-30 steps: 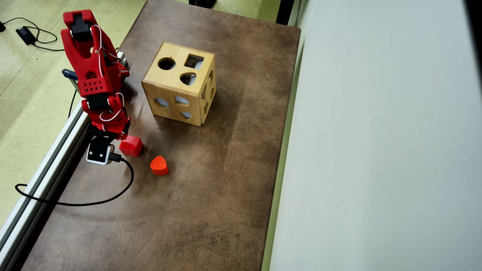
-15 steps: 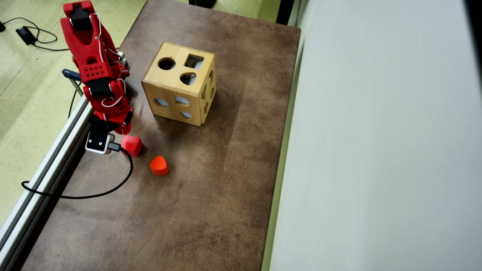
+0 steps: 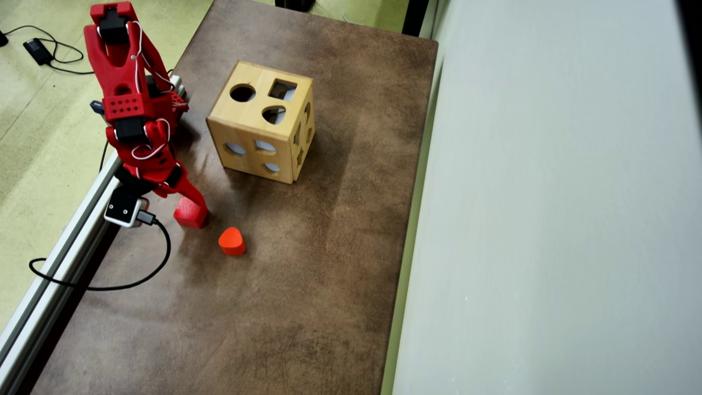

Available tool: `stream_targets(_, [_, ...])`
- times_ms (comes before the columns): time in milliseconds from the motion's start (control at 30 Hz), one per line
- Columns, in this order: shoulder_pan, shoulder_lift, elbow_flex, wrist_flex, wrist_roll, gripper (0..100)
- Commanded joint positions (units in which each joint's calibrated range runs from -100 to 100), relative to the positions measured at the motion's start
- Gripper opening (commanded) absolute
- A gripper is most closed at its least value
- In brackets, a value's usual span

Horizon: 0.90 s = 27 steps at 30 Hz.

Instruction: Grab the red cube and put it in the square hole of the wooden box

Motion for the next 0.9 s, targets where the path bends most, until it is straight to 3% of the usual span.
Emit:
stream_targets(0, [-0.64, -0.05, -0.92, -0.41, 0.05, 38])
stream_targets(867, [-4.28, 9.29, -0.74, -0.41, 0.34, 37])
